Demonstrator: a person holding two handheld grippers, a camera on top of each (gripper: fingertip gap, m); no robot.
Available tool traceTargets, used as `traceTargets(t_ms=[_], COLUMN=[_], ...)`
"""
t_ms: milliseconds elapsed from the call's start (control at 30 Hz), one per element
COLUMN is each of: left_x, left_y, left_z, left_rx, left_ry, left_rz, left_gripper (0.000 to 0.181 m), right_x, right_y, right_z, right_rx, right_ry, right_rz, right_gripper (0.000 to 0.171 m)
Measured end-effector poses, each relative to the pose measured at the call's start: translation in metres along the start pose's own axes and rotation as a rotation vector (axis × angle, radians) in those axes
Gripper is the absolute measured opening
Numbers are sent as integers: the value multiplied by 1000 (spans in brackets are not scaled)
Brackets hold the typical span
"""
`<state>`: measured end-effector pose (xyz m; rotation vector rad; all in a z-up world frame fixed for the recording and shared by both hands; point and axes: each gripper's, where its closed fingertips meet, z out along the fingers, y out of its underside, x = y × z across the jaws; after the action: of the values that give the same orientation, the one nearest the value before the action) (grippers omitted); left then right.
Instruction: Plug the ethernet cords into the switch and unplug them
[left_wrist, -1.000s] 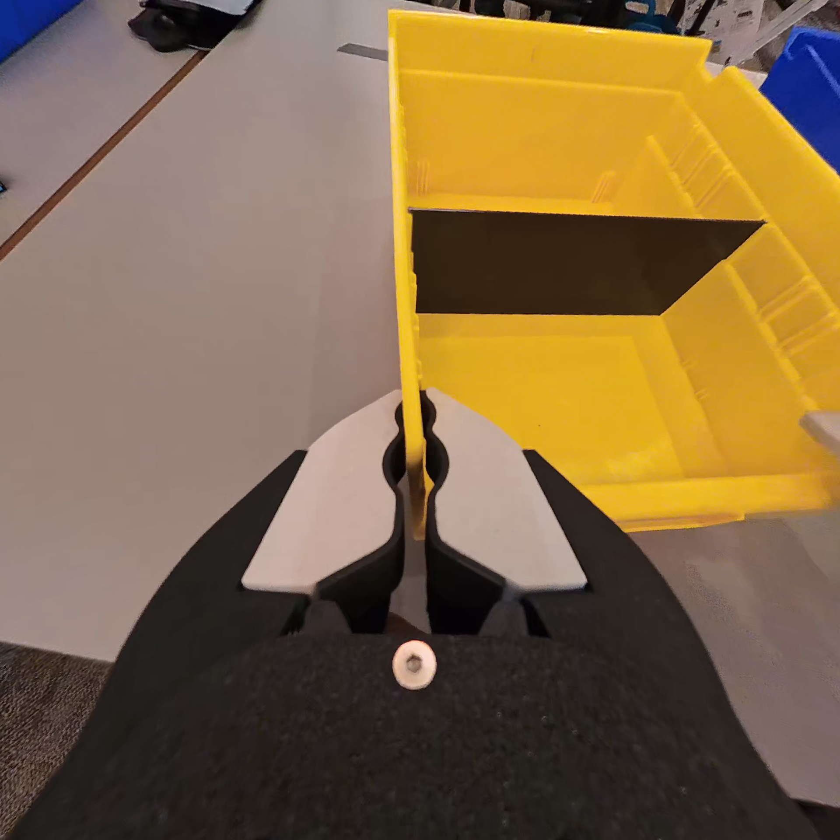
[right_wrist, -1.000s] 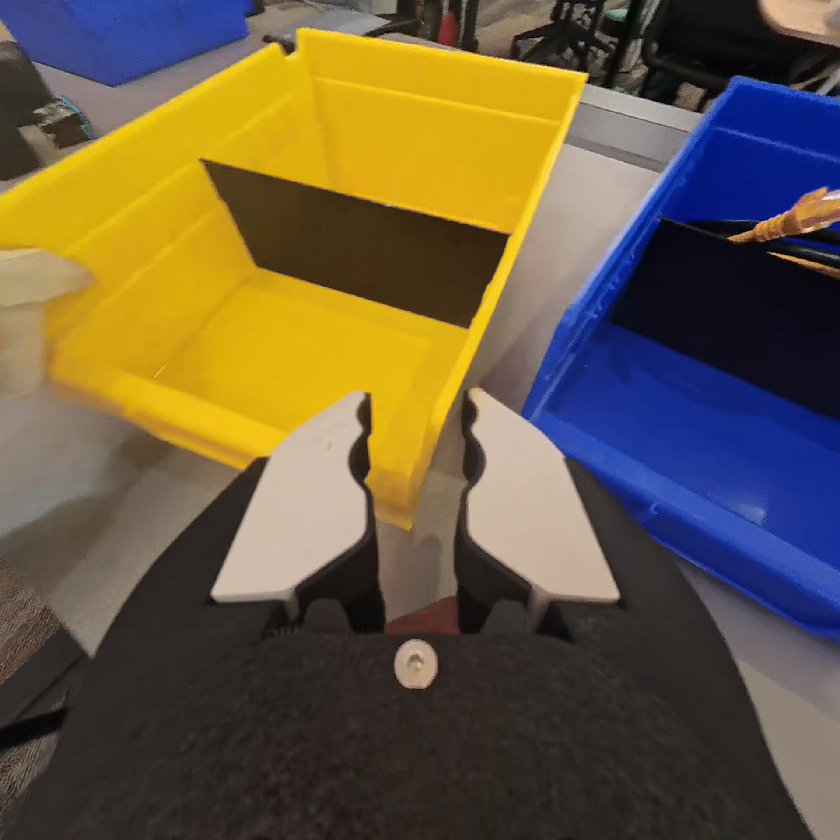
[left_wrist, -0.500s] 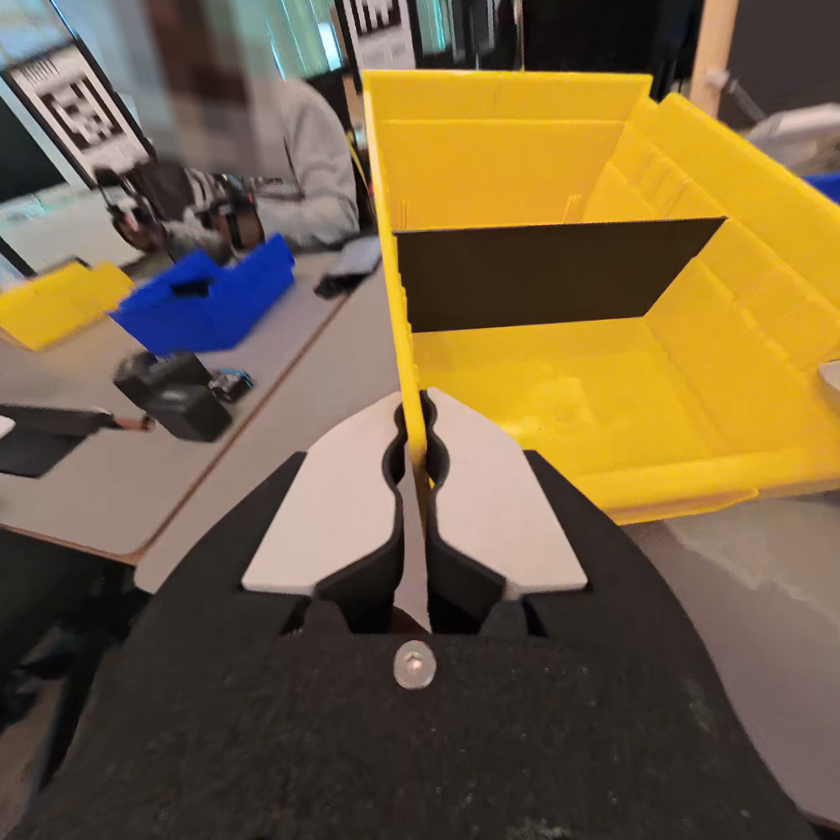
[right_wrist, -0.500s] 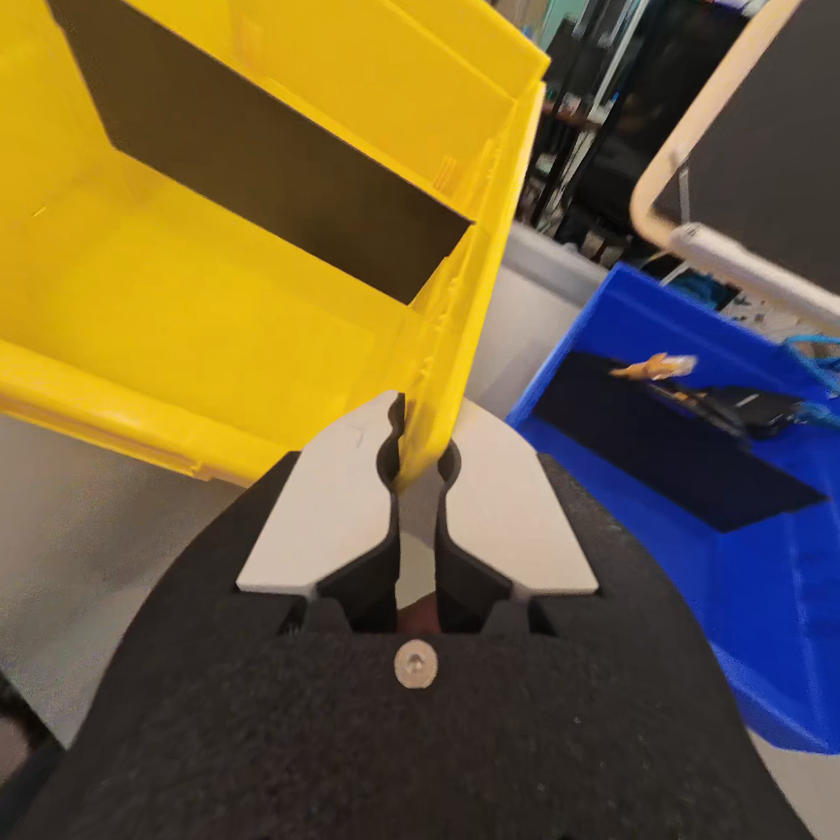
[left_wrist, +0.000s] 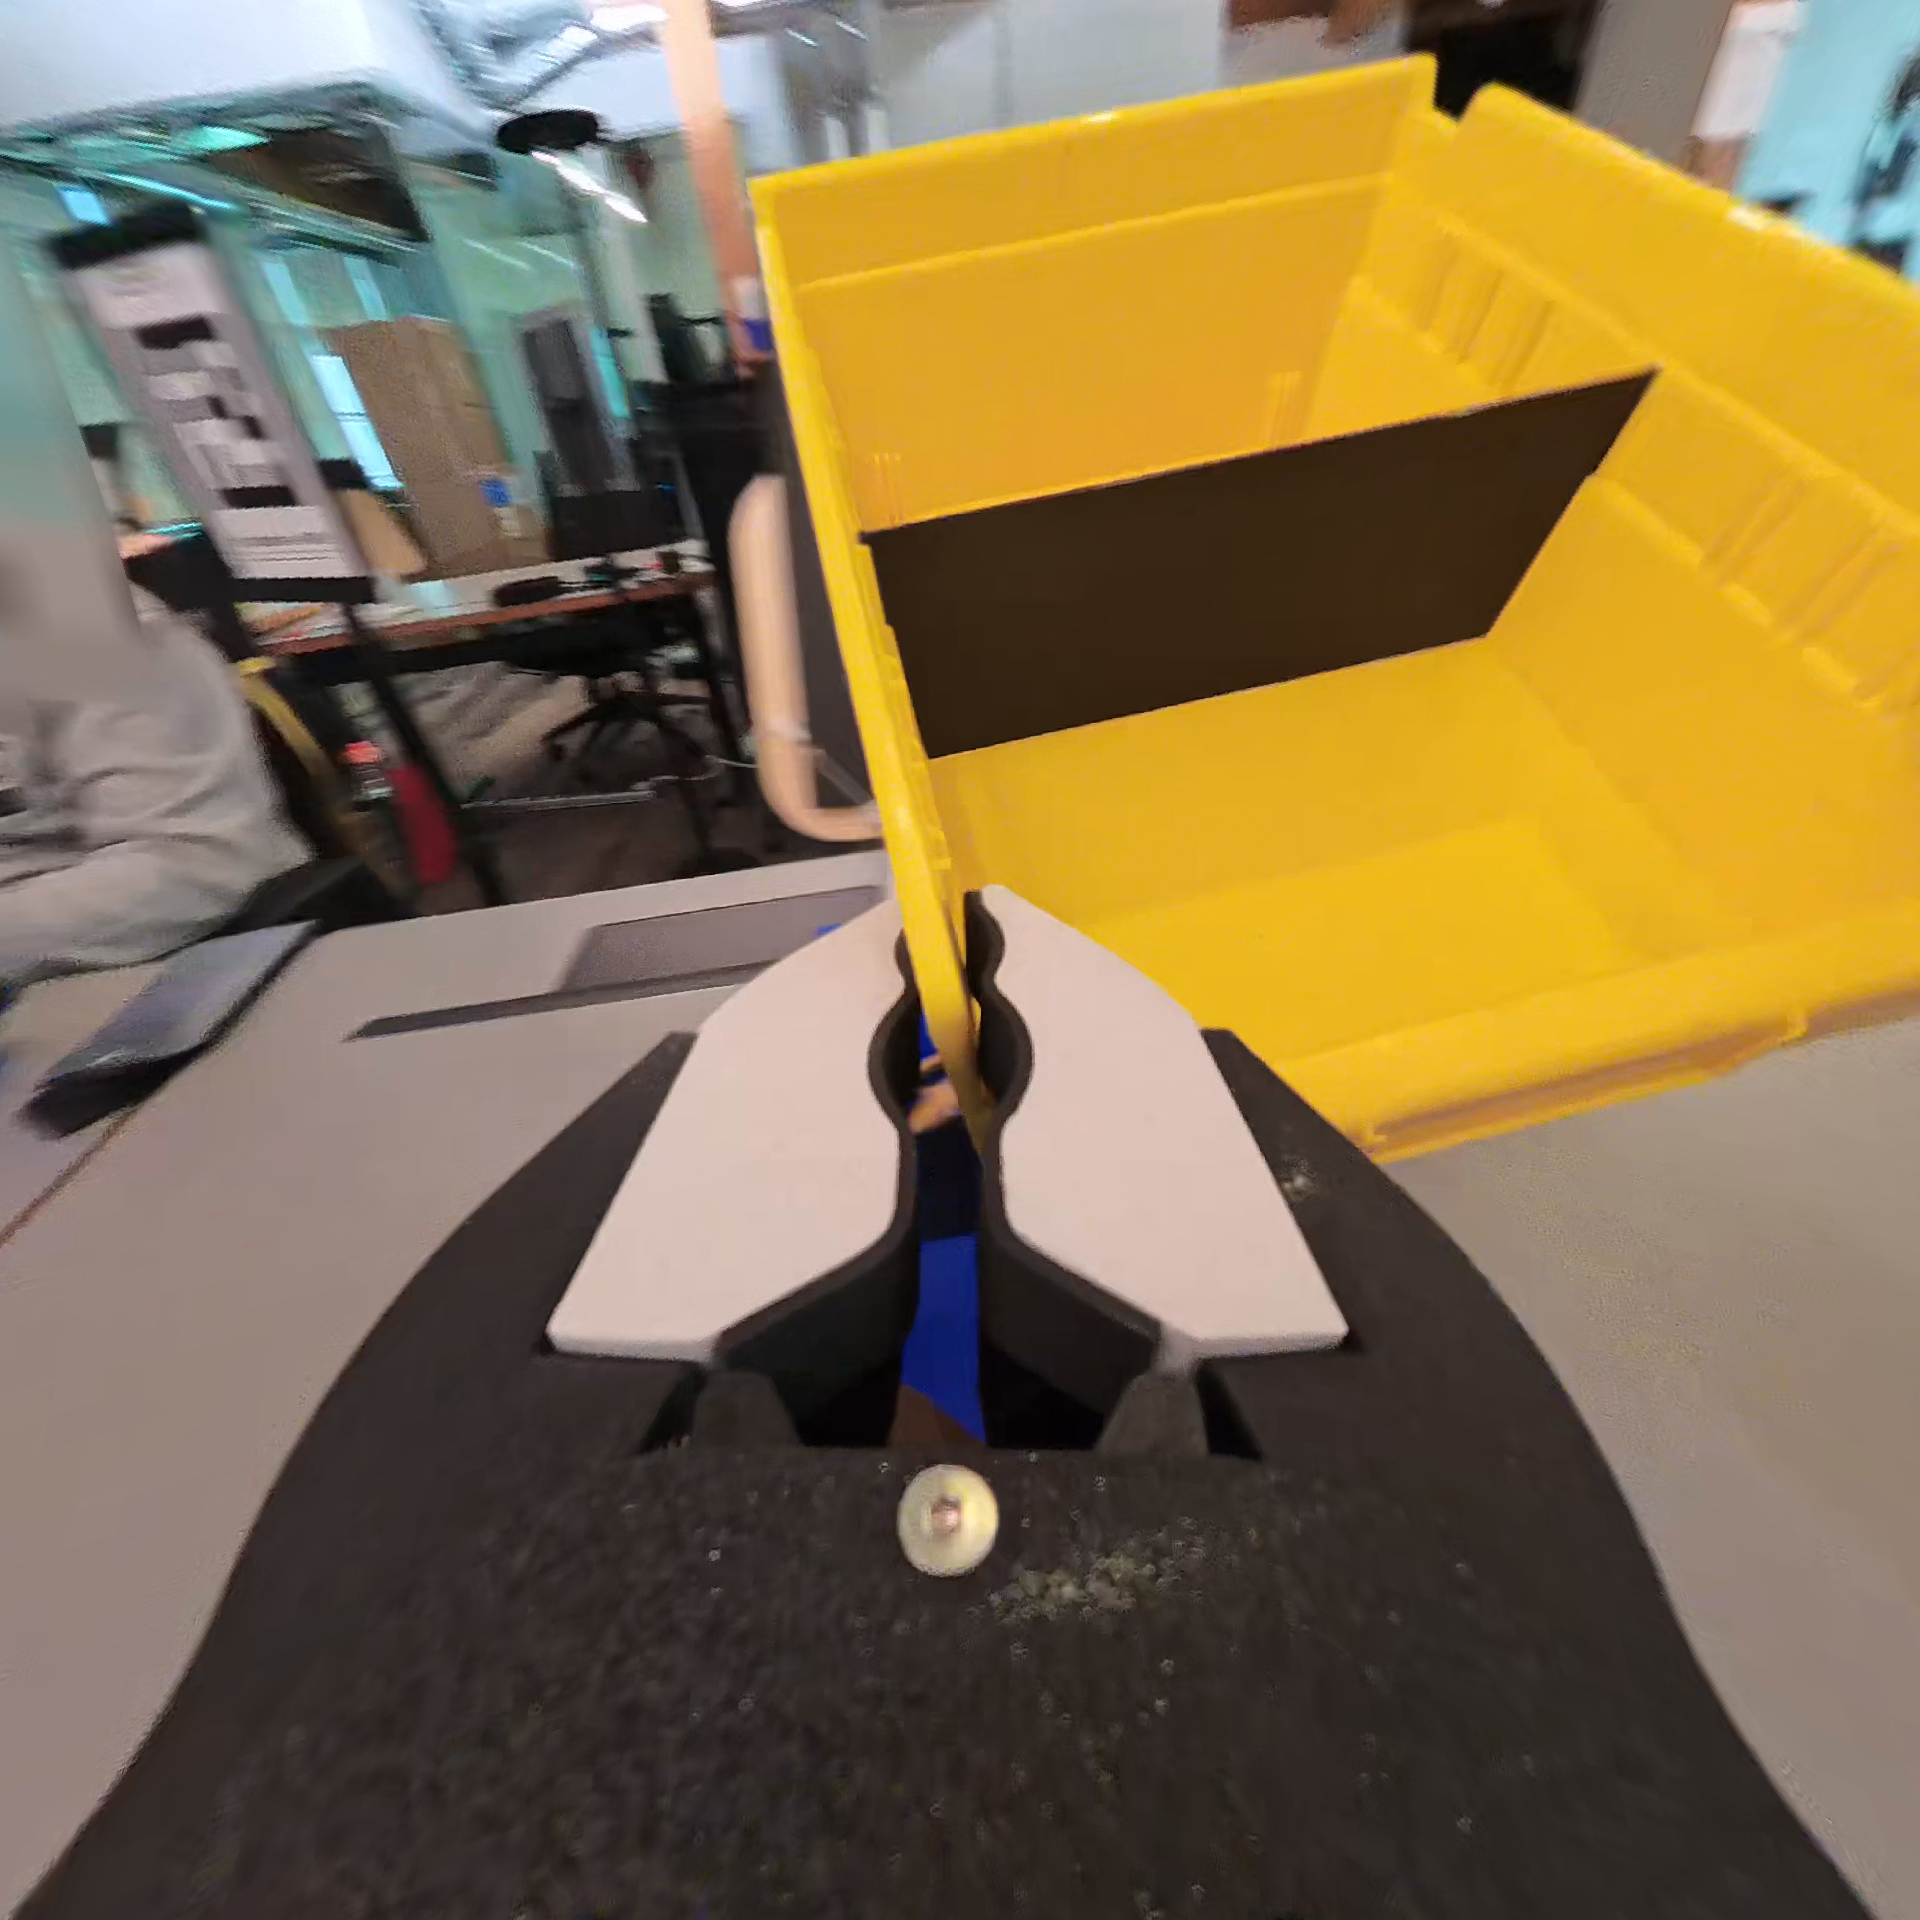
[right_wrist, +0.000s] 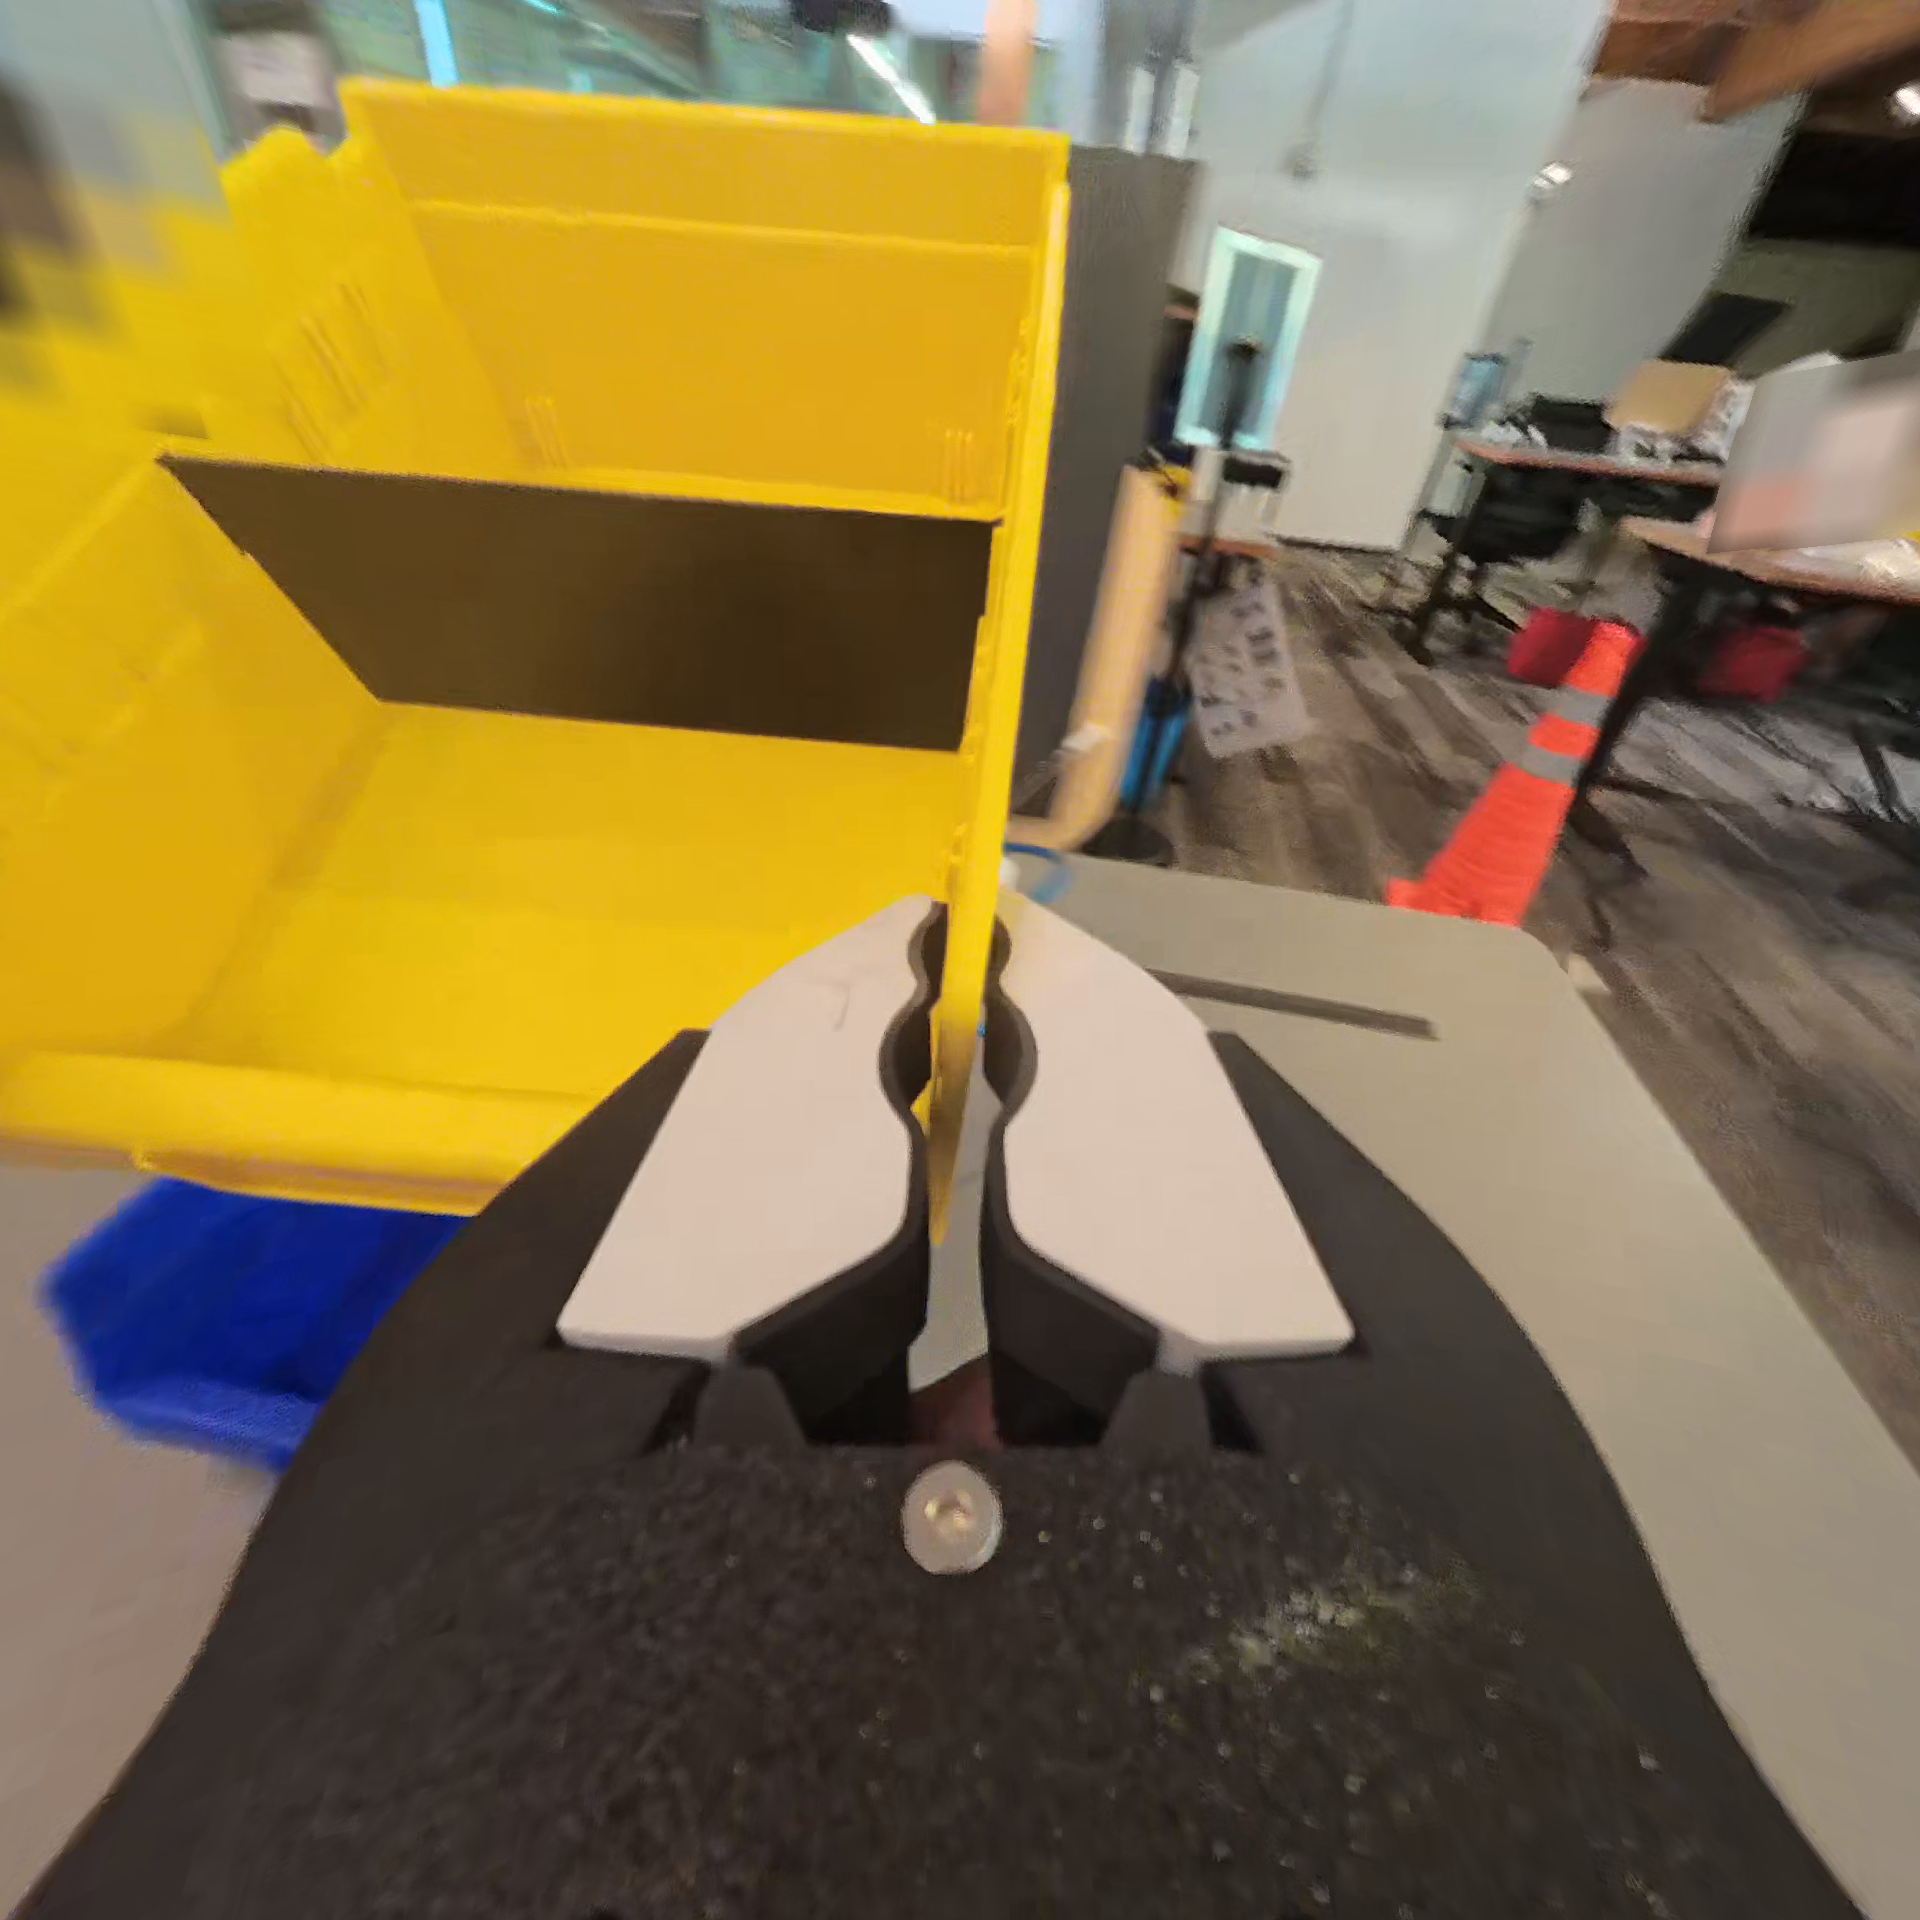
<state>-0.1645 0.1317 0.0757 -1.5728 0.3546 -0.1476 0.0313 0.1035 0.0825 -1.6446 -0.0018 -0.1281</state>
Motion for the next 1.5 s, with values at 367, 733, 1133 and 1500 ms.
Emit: traceTargets(t_ms=[367, 733, 1133, 1500], left_x=[296, 326, 216, -82], left_y=[99, 159, 56, 150], left_z=[72, 64, -15, -16], left_rx=[-287, -324, -100, -168], left_ry=[265, 363, 684, 170], left_rz=[-34, -60, -139, -257], left_gripper=[6, 13, 26, 35], right_x=[272, 283, 294, -5], right_y=[161, 242, 172, 104], right_z=[-18, -17, -45, -24], right_rx=[-406, -470, -470, -246], right_ry=[252, 174, 312, -447], right_rz=[132, 335, -15, 182], right_gripper=[3, 3, 30, 34])
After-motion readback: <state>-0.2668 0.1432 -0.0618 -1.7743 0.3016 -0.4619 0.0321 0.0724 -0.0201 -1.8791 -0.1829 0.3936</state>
